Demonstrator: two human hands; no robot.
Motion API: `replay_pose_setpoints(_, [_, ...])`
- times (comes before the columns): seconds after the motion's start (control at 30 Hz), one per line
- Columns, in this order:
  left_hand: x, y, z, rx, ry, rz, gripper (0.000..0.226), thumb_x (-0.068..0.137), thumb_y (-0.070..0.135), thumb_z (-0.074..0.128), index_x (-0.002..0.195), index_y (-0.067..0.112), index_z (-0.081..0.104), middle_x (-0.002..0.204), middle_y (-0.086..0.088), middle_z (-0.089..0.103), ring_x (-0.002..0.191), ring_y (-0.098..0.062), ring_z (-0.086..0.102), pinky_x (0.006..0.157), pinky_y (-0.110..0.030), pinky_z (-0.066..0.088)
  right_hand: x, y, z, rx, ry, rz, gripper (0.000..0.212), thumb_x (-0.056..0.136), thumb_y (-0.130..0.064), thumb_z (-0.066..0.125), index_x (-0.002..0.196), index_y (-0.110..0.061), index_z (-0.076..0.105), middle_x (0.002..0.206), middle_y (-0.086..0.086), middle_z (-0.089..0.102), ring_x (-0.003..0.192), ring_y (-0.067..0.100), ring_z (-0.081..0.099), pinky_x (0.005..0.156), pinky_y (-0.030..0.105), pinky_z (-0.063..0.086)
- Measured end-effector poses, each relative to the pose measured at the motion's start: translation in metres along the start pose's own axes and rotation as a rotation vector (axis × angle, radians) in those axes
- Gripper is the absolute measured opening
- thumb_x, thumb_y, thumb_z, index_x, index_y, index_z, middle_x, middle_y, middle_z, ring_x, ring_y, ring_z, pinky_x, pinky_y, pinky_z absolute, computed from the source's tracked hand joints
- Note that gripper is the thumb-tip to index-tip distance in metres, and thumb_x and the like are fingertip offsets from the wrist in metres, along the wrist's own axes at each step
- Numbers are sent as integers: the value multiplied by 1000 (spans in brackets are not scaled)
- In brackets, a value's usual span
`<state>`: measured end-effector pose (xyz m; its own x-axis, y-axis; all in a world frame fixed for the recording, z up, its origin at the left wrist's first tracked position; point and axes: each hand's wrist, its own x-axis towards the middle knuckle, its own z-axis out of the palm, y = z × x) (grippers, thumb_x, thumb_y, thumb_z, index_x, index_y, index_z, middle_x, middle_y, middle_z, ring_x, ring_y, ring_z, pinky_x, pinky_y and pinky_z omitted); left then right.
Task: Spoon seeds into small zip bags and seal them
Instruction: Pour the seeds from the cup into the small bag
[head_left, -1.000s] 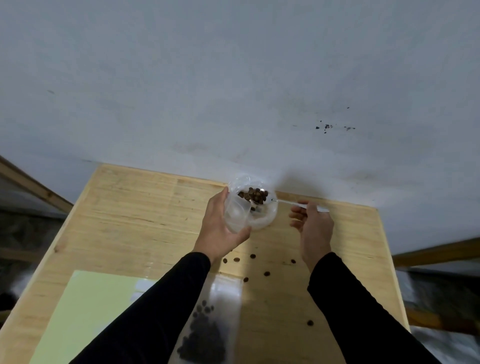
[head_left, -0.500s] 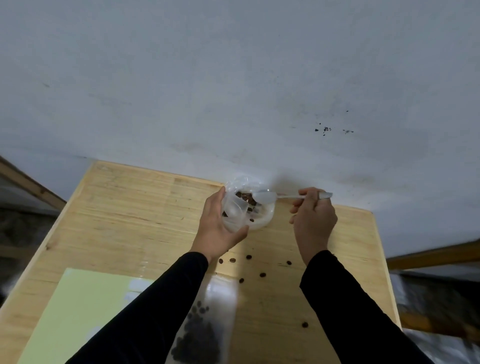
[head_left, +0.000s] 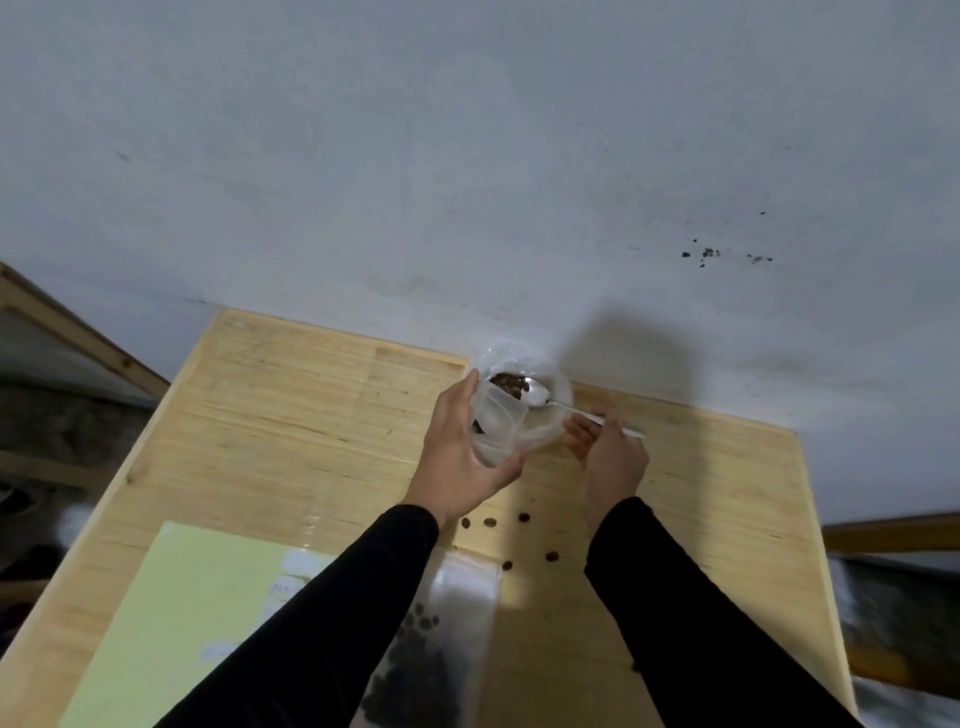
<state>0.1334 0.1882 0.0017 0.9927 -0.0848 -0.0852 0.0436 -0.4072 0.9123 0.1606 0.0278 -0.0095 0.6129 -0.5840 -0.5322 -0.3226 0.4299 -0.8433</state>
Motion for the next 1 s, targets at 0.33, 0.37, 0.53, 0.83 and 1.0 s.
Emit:
replay_pose_setpoints(0.33, [3, -3, 3, -9, 16, -29, 100, 72, 30, 80, 149, 24, 17, 136, 18, 24, 126, 5, 26, 92, 4, 17, -5, -31, -27, -23, -32, -55, 30, 99, -14, 37, 79, -10, 59, 71, 10, 63, 48, 8, 62, 38, 18, 45])
replay_pose_setpoints(0.37, [3, -3, 3, -16, 16, -33, 100, 72, 30, 80, 149, 24, 17, 136, 17, 24, 125, 6, 26, 91, 5, 17, -9, -38, -28, -30, -45, -87, 30, 99, -13, 37, 79, -10, 59, 70, 10, 63, 48, 9, 61, 38, 18, 44])
replay_pose_setpoints(0.53, [5, -2, 5, -37, 20, -44, 99, 71, 26, 81, 148, 21, 19, 140, 11, 27, 123, 5, 26, 84, 11, 18, -34, -68, -26, -133, -189, -260, 31, 100, -14, 37, 79, -11, 61, 68, 10, 61, 55, 15, 58, 39, 21, 42])
replay_pose_setpoints(0.83, [2, -2, 3, -47, 47, -46, 103, 69, 31, 83, 149, 23, 18, 145, 7, 27, 126, 1, 28, 101, -13, 24, -48, -68, -11, -447, -69, -567, 32, 101, -20, 35, 87, -9, 62, 64, 4, 64, 48, 13, 58, 41, 20, 45])
replay_pose_setpoints(1.0, [-1, -5, 1, -11, 53, -35, 104, 70, 35, 81, 149, 25, 14, 145, 8, 26, 128, 1, 27, 106, -19, 26, -31, -40, 1, -595, 4, -350, 40, 98, -17, 32, 78, 1, 63, 62, 6, 64, 45, 16, 57, 36, 13, 41])
